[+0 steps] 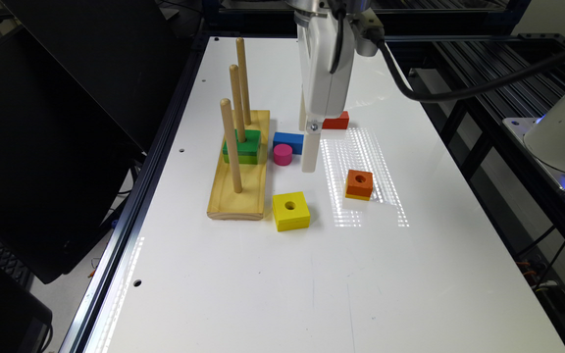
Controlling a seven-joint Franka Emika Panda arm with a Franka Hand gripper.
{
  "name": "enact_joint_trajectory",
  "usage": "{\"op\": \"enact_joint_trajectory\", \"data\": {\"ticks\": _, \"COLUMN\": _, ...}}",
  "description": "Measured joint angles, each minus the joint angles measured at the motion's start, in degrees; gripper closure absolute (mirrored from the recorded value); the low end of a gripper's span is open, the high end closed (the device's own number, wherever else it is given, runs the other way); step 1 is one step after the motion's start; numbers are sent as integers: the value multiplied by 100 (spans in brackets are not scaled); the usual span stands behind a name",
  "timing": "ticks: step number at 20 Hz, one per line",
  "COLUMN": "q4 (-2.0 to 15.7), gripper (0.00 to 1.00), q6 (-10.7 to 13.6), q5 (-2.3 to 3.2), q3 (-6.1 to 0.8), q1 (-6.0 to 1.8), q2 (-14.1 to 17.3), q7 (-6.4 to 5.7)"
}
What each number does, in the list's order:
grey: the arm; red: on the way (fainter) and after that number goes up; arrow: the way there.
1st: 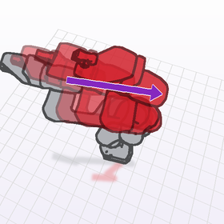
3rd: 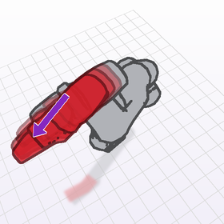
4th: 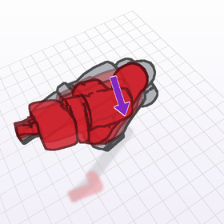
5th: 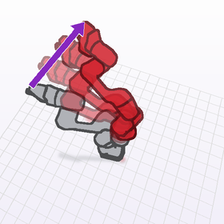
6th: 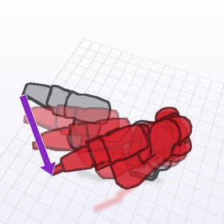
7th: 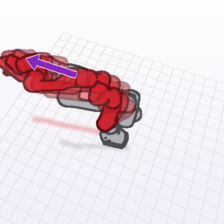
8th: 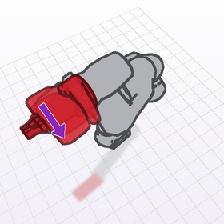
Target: Pick up yellow block.
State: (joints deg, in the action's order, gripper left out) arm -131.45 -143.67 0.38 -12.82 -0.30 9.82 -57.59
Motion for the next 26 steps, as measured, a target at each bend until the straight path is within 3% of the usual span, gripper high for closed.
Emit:
{"op": "enact_joint_trajectory", "data": {"ticks": 21, "q4": 573, "gripper": 0, "q6": 44, "q5": 25, "q3": -97, "q1": 79, "q2": 452, "q7": -155}}
{"op": "enact_joint_trajectory", "data": {"ticks": 26, "q4": 820, "gripper": 0, "q6": 153, "q5": 150, "q3": -122, "q1": 149, "q2": 622, "q7": -347}}
